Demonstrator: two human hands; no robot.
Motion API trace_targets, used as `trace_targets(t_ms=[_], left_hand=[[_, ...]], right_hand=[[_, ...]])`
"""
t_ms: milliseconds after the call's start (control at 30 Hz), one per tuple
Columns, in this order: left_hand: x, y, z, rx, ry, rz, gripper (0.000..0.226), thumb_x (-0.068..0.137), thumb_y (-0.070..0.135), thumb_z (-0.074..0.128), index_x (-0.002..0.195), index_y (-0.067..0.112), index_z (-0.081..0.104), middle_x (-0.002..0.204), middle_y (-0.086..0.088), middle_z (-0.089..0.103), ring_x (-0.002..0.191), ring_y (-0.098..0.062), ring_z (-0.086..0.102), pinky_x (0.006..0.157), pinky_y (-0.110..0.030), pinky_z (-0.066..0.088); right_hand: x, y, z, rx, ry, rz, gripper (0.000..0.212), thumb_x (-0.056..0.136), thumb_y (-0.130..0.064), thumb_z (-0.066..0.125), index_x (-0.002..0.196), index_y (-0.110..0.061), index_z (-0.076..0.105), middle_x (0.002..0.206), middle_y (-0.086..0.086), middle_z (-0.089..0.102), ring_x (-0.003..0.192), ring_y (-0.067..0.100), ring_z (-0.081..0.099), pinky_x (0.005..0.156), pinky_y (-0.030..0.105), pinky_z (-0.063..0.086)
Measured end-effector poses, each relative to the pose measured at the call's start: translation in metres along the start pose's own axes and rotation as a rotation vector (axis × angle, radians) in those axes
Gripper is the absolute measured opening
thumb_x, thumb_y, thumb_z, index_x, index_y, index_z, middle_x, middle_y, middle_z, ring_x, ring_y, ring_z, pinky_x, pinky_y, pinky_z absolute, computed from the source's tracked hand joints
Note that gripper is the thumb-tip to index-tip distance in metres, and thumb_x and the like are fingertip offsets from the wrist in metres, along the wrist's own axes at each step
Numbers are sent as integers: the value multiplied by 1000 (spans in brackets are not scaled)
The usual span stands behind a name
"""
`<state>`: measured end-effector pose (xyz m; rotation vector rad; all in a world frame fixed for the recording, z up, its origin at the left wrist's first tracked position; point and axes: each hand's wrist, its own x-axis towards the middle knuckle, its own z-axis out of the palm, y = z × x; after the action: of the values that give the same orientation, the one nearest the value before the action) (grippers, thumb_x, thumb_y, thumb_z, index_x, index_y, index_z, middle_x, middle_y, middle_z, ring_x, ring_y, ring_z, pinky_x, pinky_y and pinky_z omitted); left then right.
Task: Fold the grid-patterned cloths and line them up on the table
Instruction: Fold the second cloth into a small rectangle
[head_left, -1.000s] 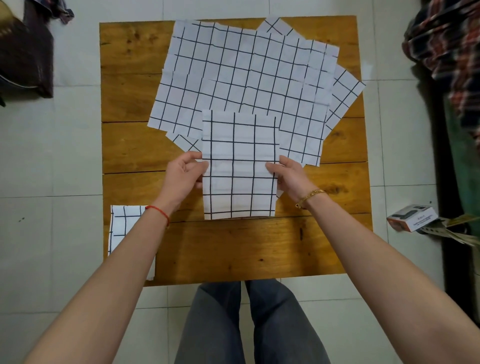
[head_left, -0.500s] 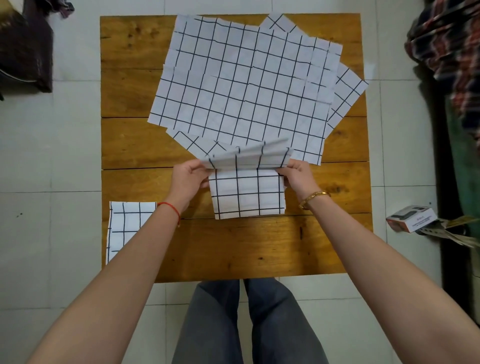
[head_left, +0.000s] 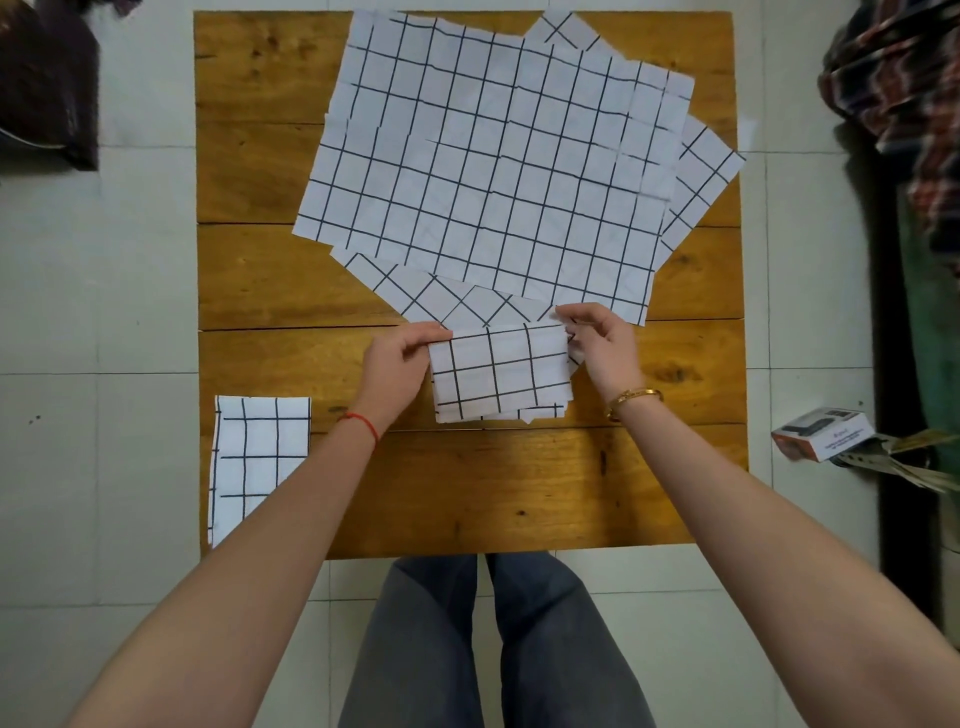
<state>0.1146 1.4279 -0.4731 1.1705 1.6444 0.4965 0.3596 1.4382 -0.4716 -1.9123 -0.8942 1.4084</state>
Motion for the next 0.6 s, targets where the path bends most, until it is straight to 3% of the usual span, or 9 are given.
trace_targets(t_ms=[100, 267, 367, 500, 600], left_hand=[[-5, -8, 3, 273, 29, 133, 35, 94, 4, 48, 122, 20, 64, 132, 5, 56, 124, -9, 45, 107, -23, 33], [-17, -23, 1, 599, 68, 340, 43, 93, 23, 56, 135, 18, 52, 136, 2, 49, 130, -15, 38, 109, -34, 31], [-20, -30, 0, 789, -10, 406, 52, 91, 31, 59, 139, 18, 47, 141, 1, 46, 133, -19, 36, 108, -38, 31], [-23, -34, -1, 914, -34, 425, 56, 88, 28, 63, 140, 16, 46, 144, -2, 46, 135, -23, 35, 111, -38, 22], [-24, -34, 0, 935, -35, 426, 56, 86, 24, 65, 139, 15, 48, 145, -3, 45, 136, -25, 34, 111, -39, 17]], right_hand=[[-2, 1, 4, -283, 60, -169, 25, 92, -8, 48, 102, -19, 67, 103, -7, 66, 82, 9, 57, 69, 21, 49], [-4, 10, 15, -723, 12, -509, 32, 87, -12, 48, 116, -15, 61, 113, 2, 59, 106, 20, 48, 89, 23, 36], [-9, 10, 26, -905, -139, -680, 40, 90, -16, 47, 129, -11, 54, 129, 4, 56, 121, 26, 45, 103, 37, 39], [-20, 13, 49, -1178, -337, -736, 52, 94, -26, 42, 144, -13, 37, 149, 2, 39, 138, 28, 31, 114, 43, 27], [-26, 16, 65, -1266, -394, -727, 56, 95, -32, 35, 148, -13, 29, 154, 2, 29, 143, 28, 24, 116, 47, 22]])
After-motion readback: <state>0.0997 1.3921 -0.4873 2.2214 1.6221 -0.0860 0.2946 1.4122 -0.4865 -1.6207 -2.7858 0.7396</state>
